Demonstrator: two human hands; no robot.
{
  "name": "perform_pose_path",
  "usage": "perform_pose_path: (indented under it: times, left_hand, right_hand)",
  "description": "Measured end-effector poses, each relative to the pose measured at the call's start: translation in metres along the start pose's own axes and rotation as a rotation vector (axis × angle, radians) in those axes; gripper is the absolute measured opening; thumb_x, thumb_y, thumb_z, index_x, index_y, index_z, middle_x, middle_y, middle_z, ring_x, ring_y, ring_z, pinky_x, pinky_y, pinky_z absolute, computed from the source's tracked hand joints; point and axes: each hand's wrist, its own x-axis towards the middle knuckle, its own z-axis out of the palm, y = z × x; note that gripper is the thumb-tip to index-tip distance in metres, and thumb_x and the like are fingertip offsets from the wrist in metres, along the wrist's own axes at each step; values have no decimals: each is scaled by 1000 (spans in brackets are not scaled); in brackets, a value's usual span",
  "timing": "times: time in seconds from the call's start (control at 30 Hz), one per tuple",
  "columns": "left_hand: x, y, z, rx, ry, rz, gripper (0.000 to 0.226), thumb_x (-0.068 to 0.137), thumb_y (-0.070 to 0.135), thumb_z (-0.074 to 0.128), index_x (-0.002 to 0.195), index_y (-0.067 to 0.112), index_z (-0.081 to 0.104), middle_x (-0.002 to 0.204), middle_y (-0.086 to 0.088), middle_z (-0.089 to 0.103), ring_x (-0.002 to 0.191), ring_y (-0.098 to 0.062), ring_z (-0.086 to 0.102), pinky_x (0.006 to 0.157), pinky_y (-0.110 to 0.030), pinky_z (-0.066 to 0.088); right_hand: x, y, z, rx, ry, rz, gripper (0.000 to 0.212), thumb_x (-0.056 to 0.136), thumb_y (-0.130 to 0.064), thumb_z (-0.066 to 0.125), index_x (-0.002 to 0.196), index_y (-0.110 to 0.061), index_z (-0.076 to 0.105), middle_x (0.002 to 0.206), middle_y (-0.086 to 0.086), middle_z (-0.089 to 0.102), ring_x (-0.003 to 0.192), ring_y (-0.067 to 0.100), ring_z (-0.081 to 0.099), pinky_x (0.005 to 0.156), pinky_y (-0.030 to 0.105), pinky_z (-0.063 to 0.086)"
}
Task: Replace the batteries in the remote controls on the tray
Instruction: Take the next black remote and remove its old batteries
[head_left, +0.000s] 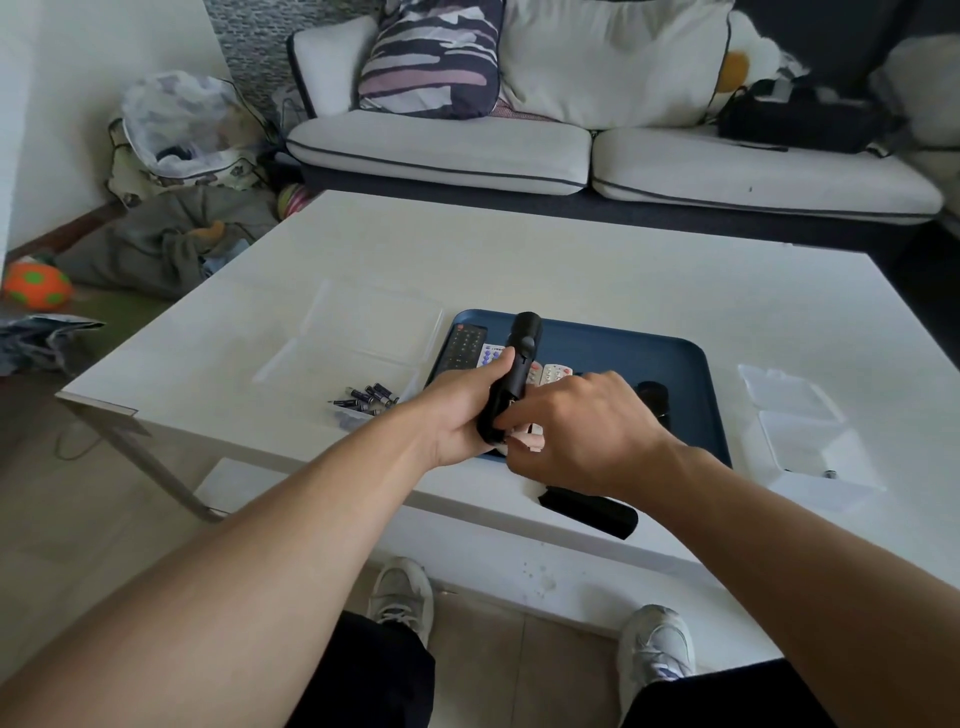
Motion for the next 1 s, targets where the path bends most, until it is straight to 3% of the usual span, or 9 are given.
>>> perform_pose_path:
  times: [0.13, 0.23, 0.33, 0.47, 0.6, 0.7, 0.8, 0.9, 1.0]
  left_hand:
    - [1, 0, -5, -1, -43, -21, 36, 102, 41, 53, 99, 7, 64, 69, -11, 61, 58, -25, 55, 65, -39, 45]
    - [-3, 2, -6, -9, -68, -14, 38, 105, 41, 44, 107, 9, 64, 78, -10, 65, 62, -24, 59, 59, -35, 50]
    - [-2, 4, -7, -76, -28, 43, 45, 107, 40, 42, 127, 4, 62, 113, -17, 70, 96, -27, 69, 88, -46, 58]
    - [1, 8, -11, -94, -14, 128, 48, 107, 43, 40, 141, 14, 57, 113, -6, 73, 102, -24, 71, 110, -48, 44]
    - [0, 11, -11, -110, -35, 167, 44, 107, 42, 38, 139, 20, 59, 118, -6, 72, 111, -25, 67, 110, -46, 44]
    - [1, 10, -13, -116, -34, 173, 44, 108, 41, 38, 139, 18, 59, 124, -7, 70, 112, -25, 66, 110, -46, 44]
    - [1, 10, -14, -134, -3, 164, 45, 108, 41, 37, 139, 16, 58, 134, -10, 66, 105, -25, 69, 100, -43, 54]
    - [1, 9, -14, -187, 20, 132, 46, 109, 38, 37, 138, 10, 57, 131, -10, 68, 96, -22, 74, 69, -30, 60]
    - [1, 9, -14, -211, 45, 123, 44, 110, 35, 37, 138, 7, 56, 121, -9, 72, 95, -23, 76, 77, -36, 58]
  right_hand:
    - [2, 10, 4, 107, -35, -76, 25, 90, -39, 63, 112, -48, 69, 104, -17, 73, 88, 19, 67, 69, 33, 52]
    - [4, 14, 8, 279, 134, -41, 14, 87, -37, 70, 98, -41, 77, 92, -17, 71, 76, 11, 64, 59, 28, 45]
    - [7, 12, -4, 774, 168, 261, 7, 93, -33, 69, 91, -27, 73, 85, -10, 70, 62, 3, 57, 57, 18, 40]
    - [7, 17, -14, 1721, 72, 812, 11, 99, -18, 49, 93, -10, 55, 72, 10, 67, 56, 19, 54, 37, 22, 25]
    - [8, 27, -10, 2017, -68, 894, 16, 96, -20, 45, 85, -14, 54, 66, 2, 47, 49, 12, 40, 32, 18, 22]
    - [10, 23, -8, 1945, -220, 882, 31, 99, -36, 57, 74, -18, 61, 61, -4, 33, 43, 6, 23, 33, 16, 14]
    - [10, 12, -7, 1718, -297, 850, 33, 98, -42, 60, 82, -14, 68, 60, -4, 23, 47, 8, 15, 38, 19, 12]
    - [9, 1, -5, 1150, -157, 639, 26, 90, -42, 70, 87, -17, 73, 48, -11, 37, 44, 8, 28, 41, 17, 23]
    - [7, -6, 2, 632, -128, 365, 27, 78, -51, 79, 98, -36, 69, 69, -21, 60, 64, 3, 52, 59, 19, 38]
